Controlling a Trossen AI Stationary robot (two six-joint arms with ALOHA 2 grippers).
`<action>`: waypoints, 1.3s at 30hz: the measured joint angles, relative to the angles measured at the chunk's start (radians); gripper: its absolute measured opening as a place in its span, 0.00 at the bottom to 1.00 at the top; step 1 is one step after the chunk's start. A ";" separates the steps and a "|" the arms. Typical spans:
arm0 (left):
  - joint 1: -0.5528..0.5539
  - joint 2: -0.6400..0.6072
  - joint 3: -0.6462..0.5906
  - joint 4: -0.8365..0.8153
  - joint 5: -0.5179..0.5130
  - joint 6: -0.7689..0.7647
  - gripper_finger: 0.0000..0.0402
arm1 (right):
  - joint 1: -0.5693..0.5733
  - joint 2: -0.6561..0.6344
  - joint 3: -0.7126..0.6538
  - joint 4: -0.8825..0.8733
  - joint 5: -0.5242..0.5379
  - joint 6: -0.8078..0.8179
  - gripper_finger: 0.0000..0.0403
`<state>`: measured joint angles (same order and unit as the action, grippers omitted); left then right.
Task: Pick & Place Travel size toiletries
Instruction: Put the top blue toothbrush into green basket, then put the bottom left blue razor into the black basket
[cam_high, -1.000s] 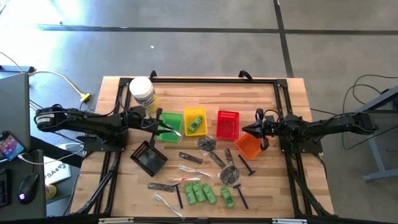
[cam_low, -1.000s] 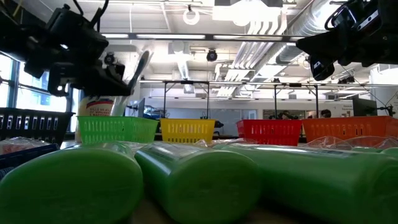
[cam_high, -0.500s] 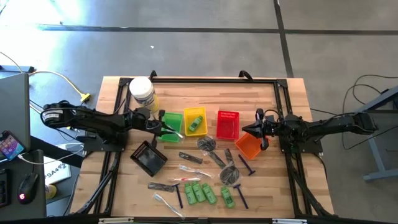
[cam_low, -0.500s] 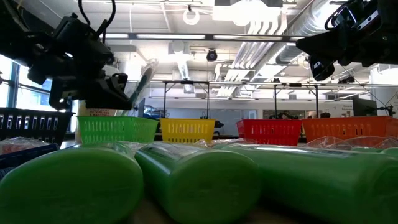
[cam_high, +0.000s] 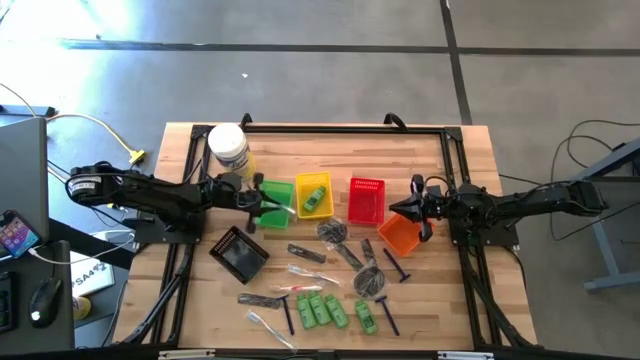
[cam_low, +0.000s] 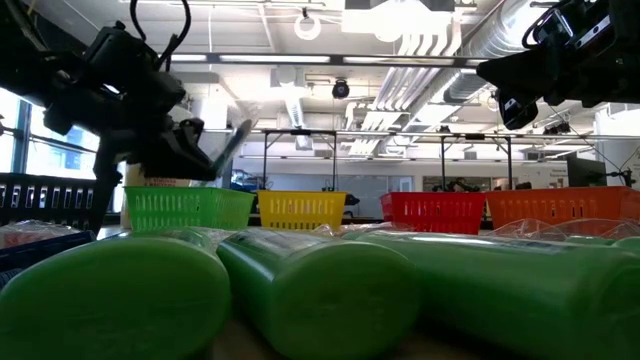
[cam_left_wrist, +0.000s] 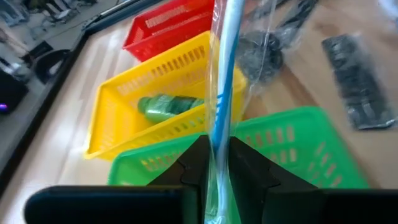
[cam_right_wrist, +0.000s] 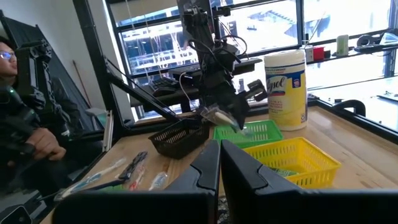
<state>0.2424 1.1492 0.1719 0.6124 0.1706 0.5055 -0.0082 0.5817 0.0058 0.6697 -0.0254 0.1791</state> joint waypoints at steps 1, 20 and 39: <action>0.000 0.000 0.000 0.000 -0.016 0.013 0.14 | 0.000 0.000 0.000 0.000 0.000 0.000 0.02; 0.000 0.000 0.001 0.000 -0.055 -0.054 0.16 | 0.000 0.000 0.000 0.000 0.000 0.000 0.02; 0.000 -0.042 0.079 0.021 -0.003 -0.127 0.44 | 0.000 0.000 0.000 0.000 -0.003 0.005 0.02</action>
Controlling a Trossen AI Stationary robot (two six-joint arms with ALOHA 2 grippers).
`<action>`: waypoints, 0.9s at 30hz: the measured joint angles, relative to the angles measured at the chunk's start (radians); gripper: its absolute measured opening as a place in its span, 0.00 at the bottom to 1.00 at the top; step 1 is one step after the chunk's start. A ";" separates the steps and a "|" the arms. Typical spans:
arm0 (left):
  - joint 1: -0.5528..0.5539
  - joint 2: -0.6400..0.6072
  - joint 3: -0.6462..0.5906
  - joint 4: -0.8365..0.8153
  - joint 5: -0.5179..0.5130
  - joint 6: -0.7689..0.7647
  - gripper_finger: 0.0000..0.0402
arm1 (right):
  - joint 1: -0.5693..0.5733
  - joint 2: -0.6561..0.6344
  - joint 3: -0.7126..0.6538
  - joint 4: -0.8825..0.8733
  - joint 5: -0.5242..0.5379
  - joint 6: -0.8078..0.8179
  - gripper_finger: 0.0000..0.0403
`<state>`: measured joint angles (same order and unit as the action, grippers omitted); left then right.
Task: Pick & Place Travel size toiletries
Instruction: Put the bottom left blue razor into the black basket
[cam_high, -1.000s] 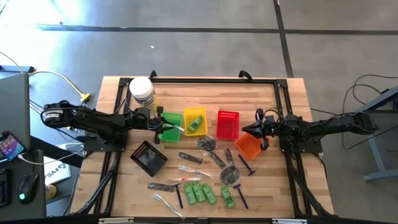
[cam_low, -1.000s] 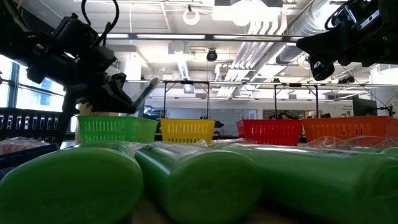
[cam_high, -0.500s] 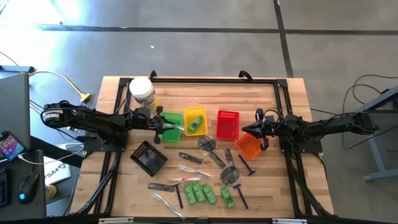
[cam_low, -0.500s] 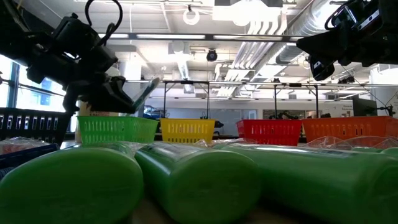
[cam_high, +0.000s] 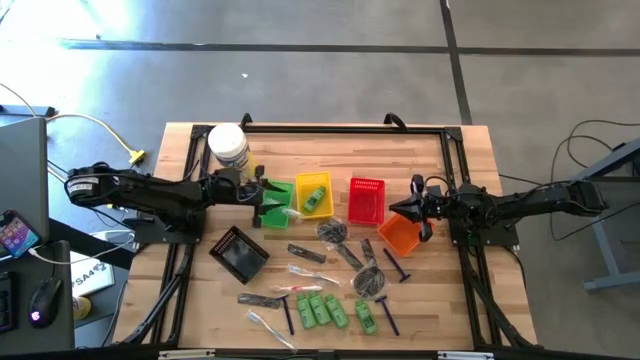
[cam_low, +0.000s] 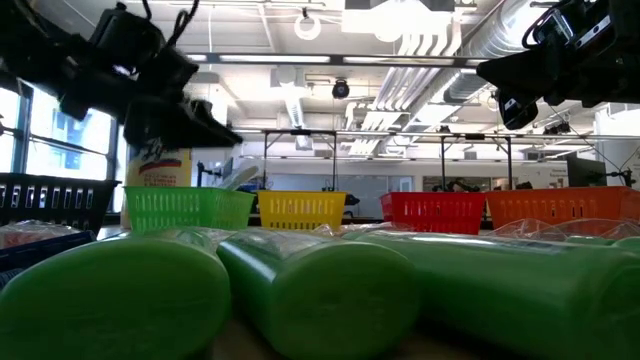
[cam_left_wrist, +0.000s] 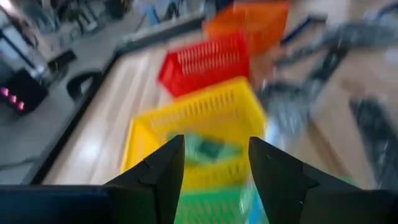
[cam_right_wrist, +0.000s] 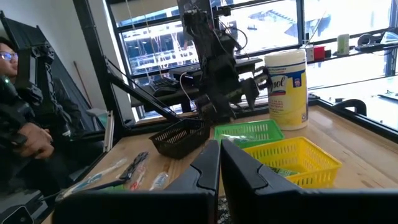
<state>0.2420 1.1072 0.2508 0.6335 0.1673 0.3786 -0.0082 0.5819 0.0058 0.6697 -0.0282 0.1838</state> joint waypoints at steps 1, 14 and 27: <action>0.000 -0.013 0.015 -0.001 0.018 -0.004 0.44 | 0.000 0.000 0.000 0.000 0.000 0.000 0.02; -0.207 -0.268 0.307 -0.512 0.010 -0.279 0.23 | 0.011 0.000 0.000 -0.009 -0.003 0.003 0.02; -0.583 -0.478 0.238 -0.710 -0.609 -0.434 0.00 | 0.010 0.000 0.000 -0.009 0.004 -0.021 0.02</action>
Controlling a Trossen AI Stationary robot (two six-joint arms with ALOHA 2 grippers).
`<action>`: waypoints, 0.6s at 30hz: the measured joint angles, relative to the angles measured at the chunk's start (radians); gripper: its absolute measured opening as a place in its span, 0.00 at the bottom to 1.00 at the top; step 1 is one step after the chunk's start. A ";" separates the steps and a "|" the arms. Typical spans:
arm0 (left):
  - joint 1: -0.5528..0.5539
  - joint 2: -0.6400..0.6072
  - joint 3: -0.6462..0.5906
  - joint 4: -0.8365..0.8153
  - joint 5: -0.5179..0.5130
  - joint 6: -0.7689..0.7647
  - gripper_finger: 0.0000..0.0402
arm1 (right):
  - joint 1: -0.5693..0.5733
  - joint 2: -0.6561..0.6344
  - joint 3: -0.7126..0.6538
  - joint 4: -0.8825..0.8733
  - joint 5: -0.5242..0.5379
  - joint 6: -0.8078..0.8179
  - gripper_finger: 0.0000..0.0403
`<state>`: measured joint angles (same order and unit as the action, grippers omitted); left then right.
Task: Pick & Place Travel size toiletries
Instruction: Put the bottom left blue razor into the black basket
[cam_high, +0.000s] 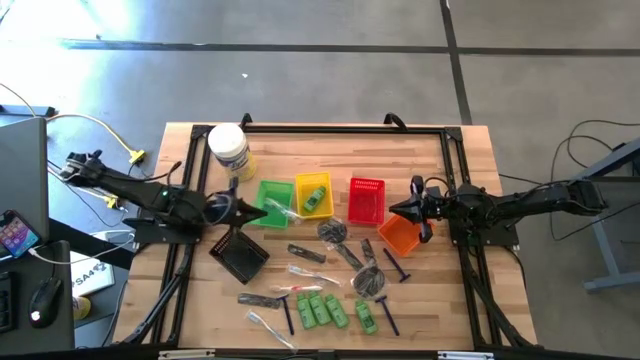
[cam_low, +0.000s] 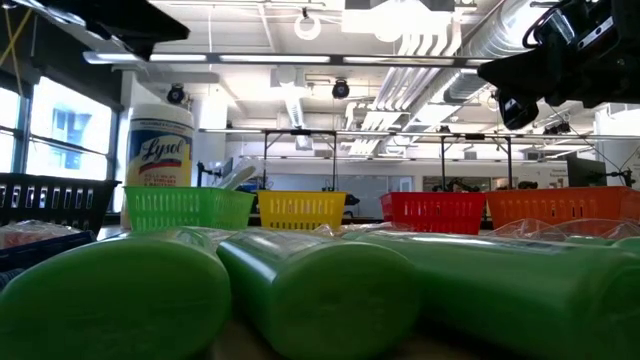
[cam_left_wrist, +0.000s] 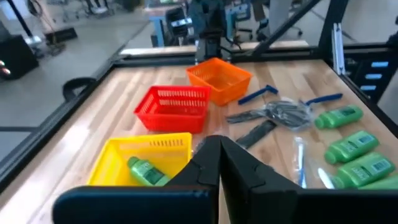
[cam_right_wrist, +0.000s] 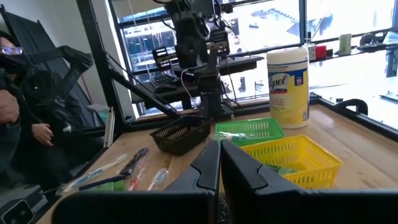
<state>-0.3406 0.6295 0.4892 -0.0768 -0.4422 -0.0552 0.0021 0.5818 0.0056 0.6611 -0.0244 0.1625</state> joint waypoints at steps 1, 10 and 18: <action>-0.010 -0.024 -0.015 0.004 -0.017 -0.001 0.00 | 0.000 0.000 0.000 0.001 0.000 -0.005 0.02; -0.013 -0.200 -0.195 0.080 -0.066 -0.004 0.00 | 0.000 0.000 0.000 0.003 0.026 -0.009 0.02; -0.013 -0.272 -0.329 0.149 -0.067 -0.038 0.00 | 0.000 0.000 0.000 0.006 0.026 0.017 0.02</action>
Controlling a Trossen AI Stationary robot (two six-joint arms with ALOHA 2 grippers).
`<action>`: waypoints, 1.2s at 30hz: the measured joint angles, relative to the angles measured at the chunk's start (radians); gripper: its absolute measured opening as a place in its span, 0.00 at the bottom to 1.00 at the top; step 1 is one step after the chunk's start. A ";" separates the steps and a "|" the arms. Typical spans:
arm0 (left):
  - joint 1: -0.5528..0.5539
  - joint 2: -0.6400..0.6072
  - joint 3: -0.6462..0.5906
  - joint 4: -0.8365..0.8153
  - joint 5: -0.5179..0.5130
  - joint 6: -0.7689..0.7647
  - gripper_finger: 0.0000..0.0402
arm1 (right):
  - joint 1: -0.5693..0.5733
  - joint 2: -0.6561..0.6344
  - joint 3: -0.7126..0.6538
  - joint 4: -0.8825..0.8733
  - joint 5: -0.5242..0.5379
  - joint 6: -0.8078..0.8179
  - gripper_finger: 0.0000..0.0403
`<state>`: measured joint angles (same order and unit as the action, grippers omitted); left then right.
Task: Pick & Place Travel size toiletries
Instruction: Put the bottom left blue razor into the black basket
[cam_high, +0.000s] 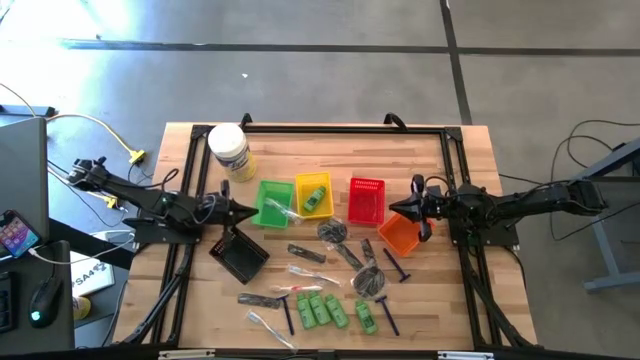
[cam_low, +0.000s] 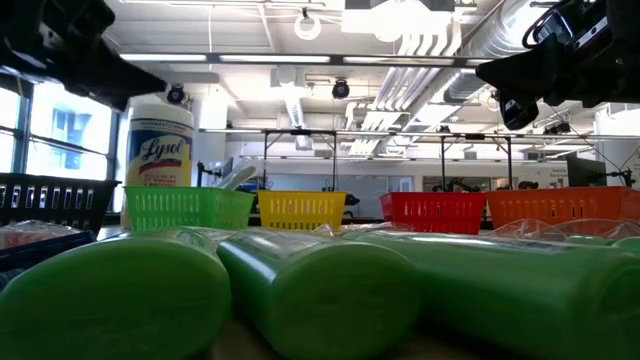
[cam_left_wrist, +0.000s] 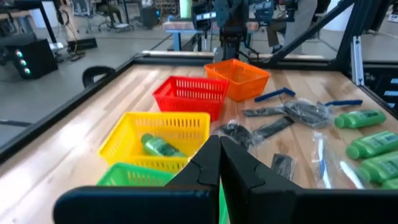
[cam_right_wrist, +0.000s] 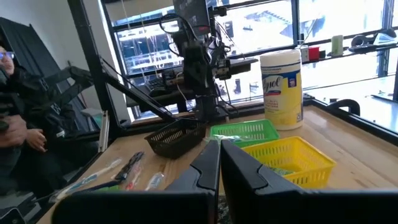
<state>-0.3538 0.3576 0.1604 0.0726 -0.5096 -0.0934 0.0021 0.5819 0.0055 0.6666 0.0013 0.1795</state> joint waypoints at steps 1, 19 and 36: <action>0.000 -0.002 -0.010 0.004 0.000 -0.010 0.00 | 0.000 0.000 0.000 0.000 0.000 0.002 0.02; 0.000 -0.004 -0.135 0.116 -0.001 -0.025 0.00 | 0.001 0.000 0.000 -0.004 -0.004 0.011 0.02; 0.000 -0.003 -0.139 0.112 0.006 -0.017 0.00 | 0.001 0.000 0.000 -0.004 -0.004 0.000 0.02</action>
<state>-0.3538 0.3546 0.0216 0.1848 -0.5035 -0.1101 0.0029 0.5816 0.0059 0.6624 -0.0025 0.1799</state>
